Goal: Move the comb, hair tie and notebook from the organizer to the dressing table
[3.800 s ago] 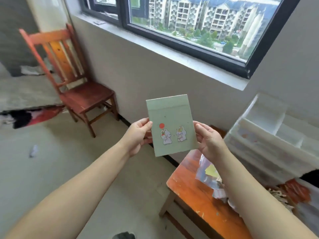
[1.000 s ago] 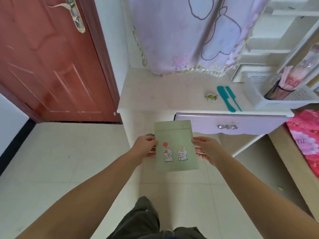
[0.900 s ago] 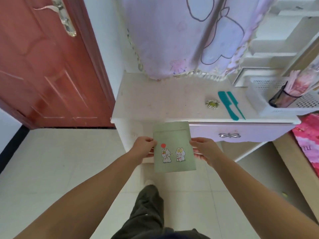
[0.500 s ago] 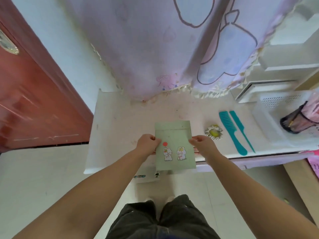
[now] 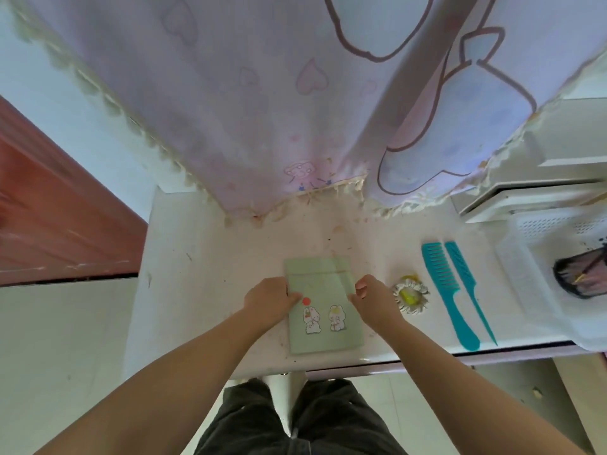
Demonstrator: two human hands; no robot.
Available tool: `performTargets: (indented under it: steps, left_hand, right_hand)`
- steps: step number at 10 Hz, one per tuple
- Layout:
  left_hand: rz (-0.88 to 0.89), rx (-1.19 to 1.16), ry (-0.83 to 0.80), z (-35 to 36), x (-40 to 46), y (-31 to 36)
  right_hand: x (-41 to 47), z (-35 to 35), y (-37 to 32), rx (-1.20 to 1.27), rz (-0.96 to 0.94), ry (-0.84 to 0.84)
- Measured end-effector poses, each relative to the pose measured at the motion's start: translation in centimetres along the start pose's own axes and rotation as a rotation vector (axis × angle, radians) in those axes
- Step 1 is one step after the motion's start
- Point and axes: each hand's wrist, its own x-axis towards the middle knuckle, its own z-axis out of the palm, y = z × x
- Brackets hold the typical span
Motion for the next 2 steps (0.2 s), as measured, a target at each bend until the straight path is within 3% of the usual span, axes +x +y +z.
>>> performTargets:
  steps: [1,2]
  left_hand:
    - [0.098,0.126,-0.049,-0.8,0.4,-0.5]
    - [0.323,0.190,-0.092,-1.0,-0.2,-1.9]
  right_hand:
    - [-0.3,0.3,-0.4,-0.034,0.012,-0.003]
    - [-1.0,0.4,-0.8,0.040,0.061,0.086]
